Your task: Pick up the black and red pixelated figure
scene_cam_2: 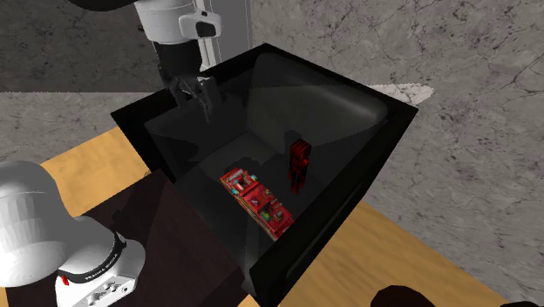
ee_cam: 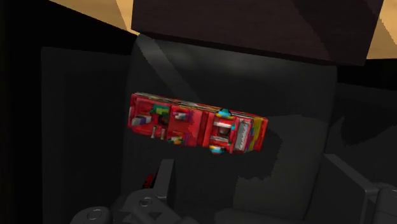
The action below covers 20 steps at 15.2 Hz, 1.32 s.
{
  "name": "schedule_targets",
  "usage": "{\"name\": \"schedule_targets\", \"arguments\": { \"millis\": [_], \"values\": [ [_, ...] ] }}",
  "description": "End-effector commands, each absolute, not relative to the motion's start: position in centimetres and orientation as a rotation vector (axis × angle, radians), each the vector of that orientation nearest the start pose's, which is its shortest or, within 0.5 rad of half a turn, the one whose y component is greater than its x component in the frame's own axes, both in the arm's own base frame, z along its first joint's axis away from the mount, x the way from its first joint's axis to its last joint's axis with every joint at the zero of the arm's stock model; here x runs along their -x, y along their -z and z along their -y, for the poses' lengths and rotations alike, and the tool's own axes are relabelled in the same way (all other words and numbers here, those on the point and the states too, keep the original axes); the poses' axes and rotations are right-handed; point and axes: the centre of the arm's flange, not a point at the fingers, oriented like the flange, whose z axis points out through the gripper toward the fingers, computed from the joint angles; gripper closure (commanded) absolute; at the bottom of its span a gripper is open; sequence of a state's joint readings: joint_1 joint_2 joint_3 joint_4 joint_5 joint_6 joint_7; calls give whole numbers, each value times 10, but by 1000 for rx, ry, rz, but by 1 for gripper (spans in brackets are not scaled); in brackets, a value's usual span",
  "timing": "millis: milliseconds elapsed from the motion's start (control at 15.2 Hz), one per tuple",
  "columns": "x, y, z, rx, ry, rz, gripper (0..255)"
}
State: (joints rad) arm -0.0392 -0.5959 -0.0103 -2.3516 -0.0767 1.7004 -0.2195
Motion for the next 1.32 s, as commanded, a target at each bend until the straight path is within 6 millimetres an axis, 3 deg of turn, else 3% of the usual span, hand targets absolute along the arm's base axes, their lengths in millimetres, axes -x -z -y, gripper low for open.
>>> {"name": "schedule_targets", "arguments": {
  "millis": [0,1254],
  "values": [
    [-382,-523,35,3183,-93,307,0],
    [-564,-378,123,3128,-29,412,0]
  ]
}}
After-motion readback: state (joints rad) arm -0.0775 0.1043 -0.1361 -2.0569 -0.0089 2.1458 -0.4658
